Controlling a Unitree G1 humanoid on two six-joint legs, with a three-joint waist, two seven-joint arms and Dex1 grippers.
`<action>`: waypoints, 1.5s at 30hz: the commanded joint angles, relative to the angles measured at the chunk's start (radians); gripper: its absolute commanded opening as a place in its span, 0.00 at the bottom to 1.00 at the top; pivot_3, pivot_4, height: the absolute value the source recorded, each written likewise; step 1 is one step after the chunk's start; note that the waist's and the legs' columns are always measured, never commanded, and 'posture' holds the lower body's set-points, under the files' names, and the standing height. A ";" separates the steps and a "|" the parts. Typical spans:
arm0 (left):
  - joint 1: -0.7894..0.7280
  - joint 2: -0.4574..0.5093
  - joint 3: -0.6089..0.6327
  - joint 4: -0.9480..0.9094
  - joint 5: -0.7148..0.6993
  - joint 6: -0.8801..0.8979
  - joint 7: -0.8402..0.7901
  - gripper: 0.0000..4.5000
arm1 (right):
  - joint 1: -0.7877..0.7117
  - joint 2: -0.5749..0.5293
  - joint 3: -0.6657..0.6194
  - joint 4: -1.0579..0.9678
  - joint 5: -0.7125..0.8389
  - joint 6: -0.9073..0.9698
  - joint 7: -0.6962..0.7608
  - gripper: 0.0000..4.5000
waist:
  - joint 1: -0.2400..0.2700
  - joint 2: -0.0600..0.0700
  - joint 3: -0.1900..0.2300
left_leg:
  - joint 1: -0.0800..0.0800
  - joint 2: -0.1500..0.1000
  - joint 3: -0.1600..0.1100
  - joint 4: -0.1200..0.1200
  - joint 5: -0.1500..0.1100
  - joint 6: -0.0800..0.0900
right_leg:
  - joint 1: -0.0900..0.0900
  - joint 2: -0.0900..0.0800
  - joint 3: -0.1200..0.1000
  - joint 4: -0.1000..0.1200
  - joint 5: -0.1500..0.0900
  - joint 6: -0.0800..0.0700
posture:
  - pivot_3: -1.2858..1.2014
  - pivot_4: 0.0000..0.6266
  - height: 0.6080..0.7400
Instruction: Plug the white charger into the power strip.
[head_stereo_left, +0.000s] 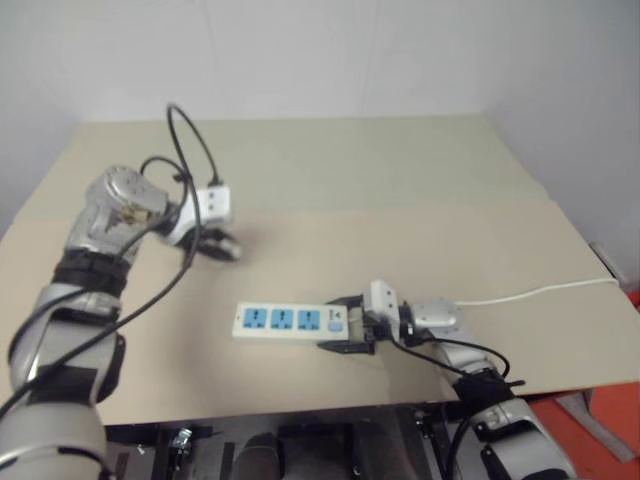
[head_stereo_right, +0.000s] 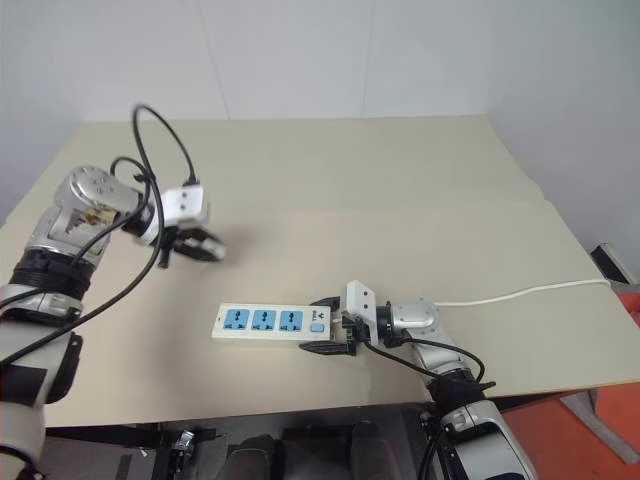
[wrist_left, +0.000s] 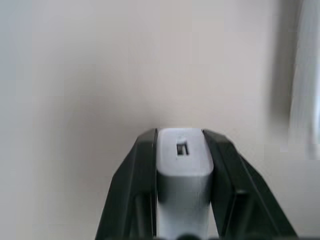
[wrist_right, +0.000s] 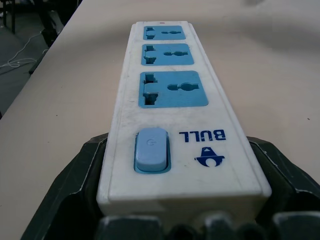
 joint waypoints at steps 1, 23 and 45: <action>0.110 -0.120 0.210 -0.219 -0.277 0.066 0.104 0.23 | 0.010 0.023 0.033 0.011 -0.004 0.005 0.008 0.76 | -0.004 0.001 -0.001 | 0.001 0.001 -0.001 0.000 -0.001 0.001 | 0.000 0.000 0.000 0.002 0.000 0.000 | 0.52 0.24 1.00; 0.649 -0.212 0.198 -0.781 -0.676 0.333 0.170 0.23 | -0.015 0.034 0.041 0.034 -0.001 0.009 0.028 0.76 | -0.015 0.002 -0.001 | 0.005 0.002 -0.001 0.004 -0.004 0.001 | 0.002 0.002 0.003 0.005 0.001 -0.003 | 0.52 0.24 1.00; 0.641 -0.231 0.145 -0.672 -0.603 0.170 0.155 0.23 | -0.068 0.034 0.060 0.128 -0.039 -0.036 0.064 0.76 | -0.017 0.002 -0.001 | 0.007 0.003 0.000 0.004 -0.004 0.001 | 0.003 0.003 0.004 0.005 0.002 -0.004 | 0.52 0.24 1.00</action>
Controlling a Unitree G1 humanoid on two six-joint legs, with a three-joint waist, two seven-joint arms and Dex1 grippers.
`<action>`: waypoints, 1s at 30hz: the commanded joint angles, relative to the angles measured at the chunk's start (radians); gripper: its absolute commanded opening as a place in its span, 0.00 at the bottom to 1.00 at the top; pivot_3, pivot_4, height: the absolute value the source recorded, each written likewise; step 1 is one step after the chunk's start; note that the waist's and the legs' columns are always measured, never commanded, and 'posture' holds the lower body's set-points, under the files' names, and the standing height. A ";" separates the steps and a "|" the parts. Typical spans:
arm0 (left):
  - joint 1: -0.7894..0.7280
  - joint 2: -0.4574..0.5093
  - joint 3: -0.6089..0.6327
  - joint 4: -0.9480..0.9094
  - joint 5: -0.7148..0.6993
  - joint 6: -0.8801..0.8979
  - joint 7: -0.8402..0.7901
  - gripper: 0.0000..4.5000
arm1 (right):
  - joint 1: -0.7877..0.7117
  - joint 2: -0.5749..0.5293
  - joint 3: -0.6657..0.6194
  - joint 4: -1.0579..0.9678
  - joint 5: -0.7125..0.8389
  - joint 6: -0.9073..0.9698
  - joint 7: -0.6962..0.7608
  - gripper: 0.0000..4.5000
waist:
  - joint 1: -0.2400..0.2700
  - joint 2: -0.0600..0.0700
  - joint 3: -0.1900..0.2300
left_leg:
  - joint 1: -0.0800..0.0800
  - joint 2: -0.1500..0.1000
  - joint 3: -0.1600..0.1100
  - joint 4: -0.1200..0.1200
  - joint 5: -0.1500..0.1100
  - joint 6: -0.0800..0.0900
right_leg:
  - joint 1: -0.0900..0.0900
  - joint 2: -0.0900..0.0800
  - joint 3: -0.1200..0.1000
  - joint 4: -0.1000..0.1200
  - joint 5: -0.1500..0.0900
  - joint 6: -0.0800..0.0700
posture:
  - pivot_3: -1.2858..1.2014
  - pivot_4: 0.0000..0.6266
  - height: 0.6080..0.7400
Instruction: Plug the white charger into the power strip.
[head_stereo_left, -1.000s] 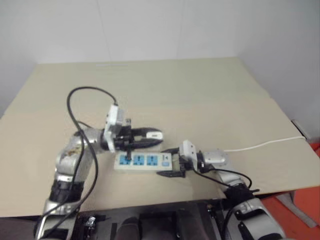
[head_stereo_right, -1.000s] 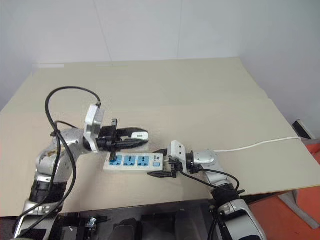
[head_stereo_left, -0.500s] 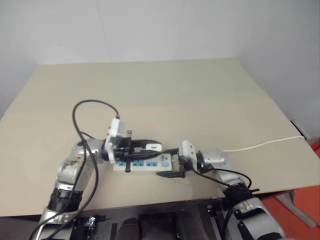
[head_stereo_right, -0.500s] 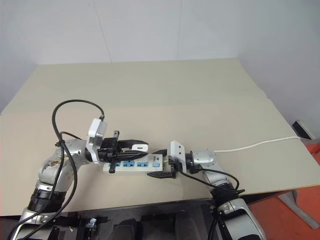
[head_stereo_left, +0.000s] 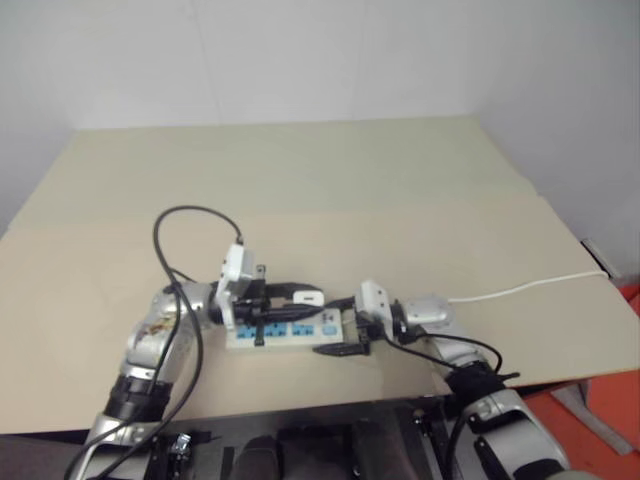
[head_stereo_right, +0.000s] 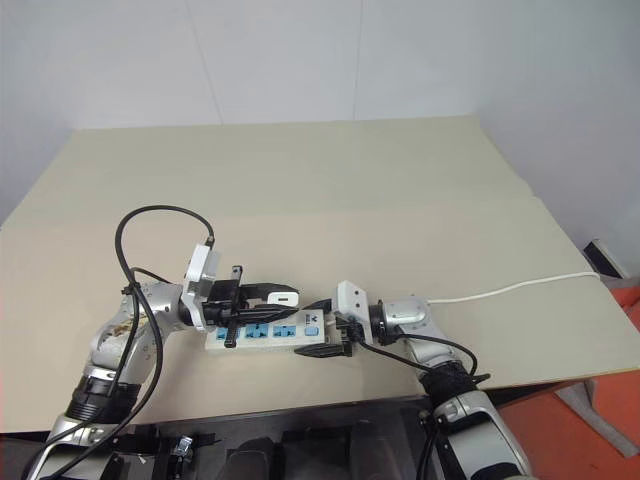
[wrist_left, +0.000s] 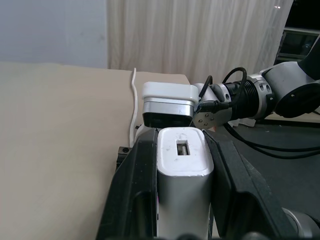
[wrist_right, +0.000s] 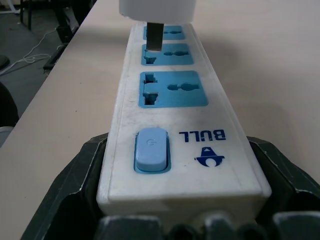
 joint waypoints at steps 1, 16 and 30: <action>-0.010 0.006 0.005 -0.031 -0.016 -0.009 -0.001 0.23 | -0.006 0.018 0.023 0.048 -0.020 -0.018 0.006 0.76 | 0.000 0.000 0.000 | 0.001 0.000 0.000 0.000 0.000 0.000 | 0.001 0.000 0.000 0.000 0.000 0.000 | 0.52 0.24 1.00; 0.049 0.021 -0.007 0.005 0.024 -0.054 -0.009 0.23 | -0.003 0.024 0.018 0.067 -0.030 -0.034 -0.008 0.76 | -0.001 0.001 0.000 | 0.013 0.004 0.003 -0.003 0.000 0.000 | 0.015 0.004 -0.001 -0.007 0.001 -0.003 | 0.52 0.24 1.00; 0.047 0.006 -0.013 0.075 0.058 -0.120 -0.004 0.23 | -0.005 0.021 0.010 0.068 -0.027 -0.030 -0.006 0.76 | -0.001 0.001 0.000 | 0.013 0.004 0.004 -0.003 0.000 0.000 | 0.015 0.004 -0.001 -0.008 0.001 -0.003 | 0.52 0.24 1.00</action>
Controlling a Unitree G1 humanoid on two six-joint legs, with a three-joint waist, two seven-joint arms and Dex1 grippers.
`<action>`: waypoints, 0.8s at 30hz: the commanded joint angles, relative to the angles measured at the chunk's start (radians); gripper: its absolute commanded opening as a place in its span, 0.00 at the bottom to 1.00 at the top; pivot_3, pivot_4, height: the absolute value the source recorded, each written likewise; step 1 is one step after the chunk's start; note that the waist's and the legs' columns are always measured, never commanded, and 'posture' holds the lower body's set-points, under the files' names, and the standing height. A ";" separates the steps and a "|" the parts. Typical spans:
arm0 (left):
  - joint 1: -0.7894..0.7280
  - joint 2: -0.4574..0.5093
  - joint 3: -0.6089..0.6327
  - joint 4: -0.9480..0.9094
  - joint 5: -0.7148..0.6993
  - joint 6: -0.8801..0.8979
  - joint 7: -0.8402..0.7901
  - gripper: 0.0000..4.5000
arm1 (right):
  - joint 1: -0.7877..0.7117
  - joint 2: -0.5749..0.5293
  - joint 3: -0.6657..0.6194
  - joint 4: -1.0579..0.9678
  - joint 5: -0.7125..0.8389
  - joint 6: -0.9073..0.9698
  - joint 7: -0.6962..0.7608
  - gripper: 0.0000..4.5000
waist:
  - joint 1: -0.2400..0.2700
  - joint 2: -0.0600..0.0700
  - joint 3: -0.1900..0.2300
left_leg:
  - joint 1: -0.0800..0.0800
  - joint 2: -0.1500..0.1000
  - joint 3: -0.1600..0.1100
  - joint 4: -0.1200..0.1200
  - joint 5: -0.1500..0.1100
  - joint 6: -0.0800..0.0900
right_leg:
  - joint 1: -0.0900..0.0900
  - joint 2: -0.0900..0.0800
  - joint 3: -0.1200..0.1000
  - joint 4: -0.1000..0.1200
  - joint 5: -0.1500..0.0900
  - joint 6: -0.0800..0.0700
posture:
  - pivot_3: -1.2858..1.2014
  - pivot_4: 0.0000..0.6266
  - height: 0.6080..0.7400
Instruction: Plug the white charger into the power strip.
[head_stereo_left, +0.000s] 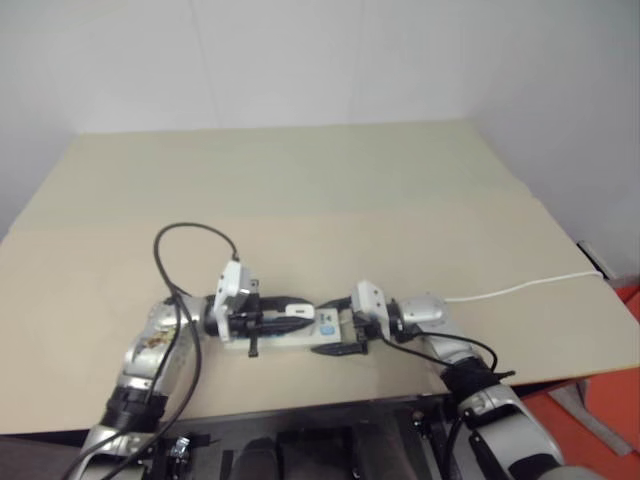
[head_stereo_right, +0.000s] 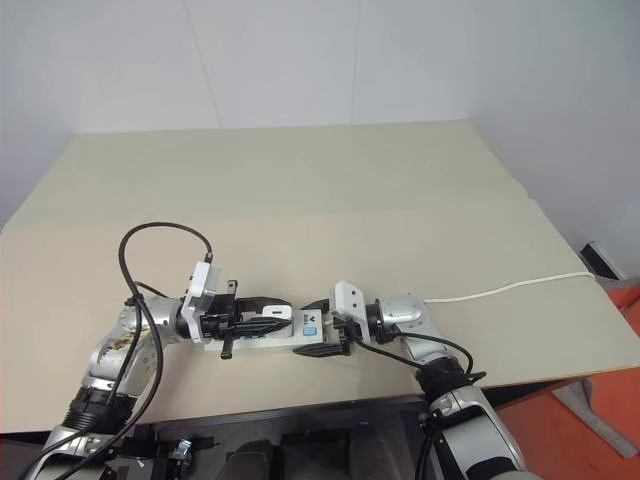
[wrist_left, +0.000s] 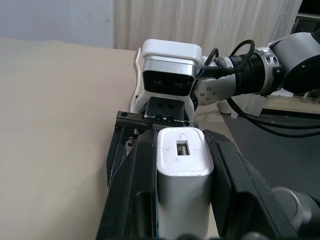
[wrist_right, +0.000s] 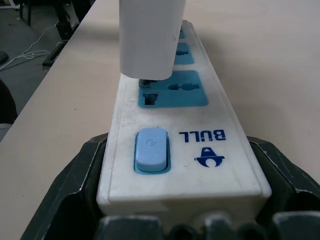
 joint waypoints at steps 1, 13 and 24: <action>-0.012 -0.016 -0.002 0.007 0.010 -0.035 0.014 0.23 | 0.012 0.007 0.013 0.015 -0.010 0.002 -0.003 0.76 | 0.000 0.000 0.000 | 0.000 0.000 0.000 0.000 0.000 0.000 | 0.000 0.000 0.000 0.000 0.000 0.000 | 0.52 0.24 1.00; -0.014 -0.018 -0.031 0.045 0.045 -0.076 -0.008 0.23 | 0.013 0.006 0.013 0.010 -0.010 0.006 -0.004 0.76 | 0.000 0.000 0.000 | 0.000 0.000 0.000 0.000 0.000 0.000 | 0.000 0.000 0.000 -0.001 0.000 0.000 | 0.52 0.24 1.00; 0.031 0.035 -0.037 0.161 0.098 -0.164 -0.036 0.23 | 0.014 0.004 0.011 0.008 -0.007 0.010 -0.004 0.76 | -0.002 0.000 0.000 | 0.001 0.001 0.002 -0.002 0.000 0.000 | 0.000 0.001 0.000 -0.001 -0.001 0.001 | 0.52 0.24 1.00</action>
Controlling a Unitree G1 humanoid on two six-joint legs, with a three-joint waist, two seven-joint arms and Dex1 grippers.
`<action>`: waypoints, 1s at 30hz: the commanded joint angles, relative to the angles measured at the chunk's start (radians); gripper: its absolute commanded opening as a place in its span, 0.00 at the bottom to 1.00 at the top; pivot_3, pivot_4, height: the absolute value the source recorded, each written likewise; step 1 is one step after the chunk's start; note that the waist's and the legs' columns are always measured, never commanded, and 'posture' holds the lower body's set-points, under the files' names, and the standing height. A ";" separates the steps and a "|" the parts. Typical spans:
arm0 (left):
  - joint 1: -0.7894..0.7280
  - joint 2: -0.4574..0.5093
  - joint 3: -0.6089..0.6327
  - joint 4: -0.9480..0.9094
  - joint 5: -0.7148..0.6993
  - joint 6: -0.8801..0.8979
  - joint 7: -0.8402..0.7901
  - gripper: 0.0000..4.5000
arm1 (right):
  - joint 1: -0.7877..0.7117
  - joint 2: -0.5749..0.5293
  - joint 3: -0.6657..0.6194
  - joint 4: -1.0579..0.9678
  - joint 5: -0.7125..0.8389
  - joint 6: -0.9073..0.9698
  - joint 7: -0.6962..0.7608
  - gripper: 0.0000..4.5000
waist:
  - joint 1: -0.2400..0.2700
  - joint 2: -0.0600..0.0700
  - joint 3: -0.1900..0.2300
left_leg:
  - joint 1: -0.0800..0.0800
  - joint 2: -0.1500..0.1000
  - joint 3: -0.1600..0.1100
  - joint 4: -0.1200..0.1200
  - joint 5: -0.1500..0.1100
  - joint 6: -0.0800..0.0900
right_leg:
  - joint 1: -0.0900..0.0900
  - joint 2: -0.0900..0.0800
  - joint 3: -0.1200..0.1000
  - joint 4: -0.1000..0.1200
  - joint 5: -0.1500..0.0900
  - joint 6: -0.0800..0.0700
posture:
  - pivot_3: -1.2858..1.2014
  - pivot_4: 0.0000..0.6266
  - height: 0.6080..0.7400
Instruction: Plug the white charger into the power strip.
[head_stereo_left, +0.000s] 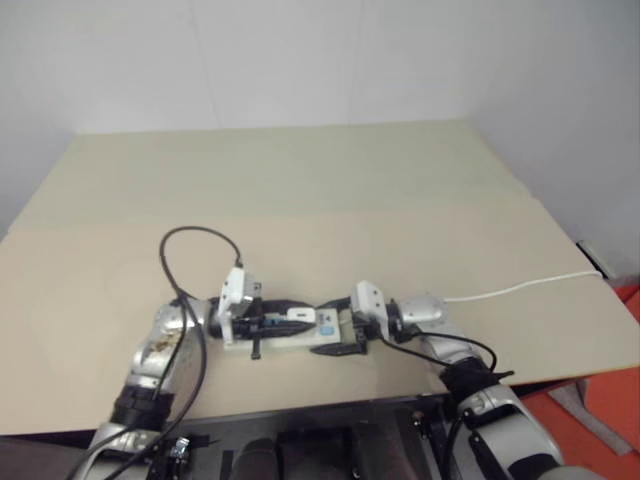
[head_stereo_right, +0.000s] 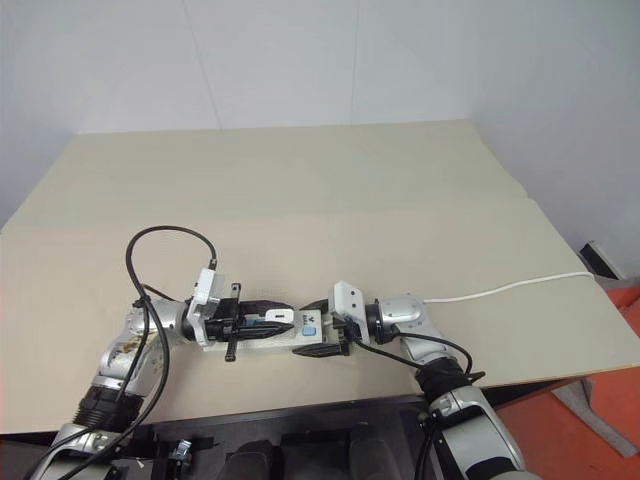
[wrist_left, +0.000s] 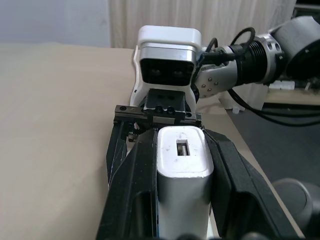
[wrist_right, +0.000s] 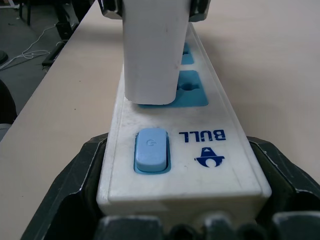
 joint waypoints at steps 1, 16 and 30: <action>0.040 0.048 -0.004 0.066 0.061 -0.019 -0.002 0.23 | 0.013 0.004 0.011 0.010 -0.005 0.010 0.002 0.76 | 0.000 0.000 0.000 | 0.000 0.000 0.000 -0.001 0.000 0.000 | 0.000 0.000 0.000 0.000 0.000 0.000 | 0.52 0.24 1.00; 0.064 0.090 -0.012 0.055 0.057 0.007 0.028 0.31 | 0.010 0.003 0.015 0.016 -0.004 0.006 0.001 0.76 | 0.001 0.000 0.000 | 0.007 0.004 0.004 -0.008 0.000 0.000 | 0.002 0.006 0.004 -0.001 -0.003 0.003 | 0.52 0.24 1.00; -0.005 0.164 0.099 -0.225 -0.148 0.234 0.020 1.00 | 0.019 0.009 0.015 0.000 0.002 0.011 0.005 0.76 | 0.002 0.001 0.000 | 0.004 0.007 0.007 -0.011 0.000 0.000 | -0.002 0.007 0.006 -0.005 -0.003 0.002 | 0.52 0.24 1.00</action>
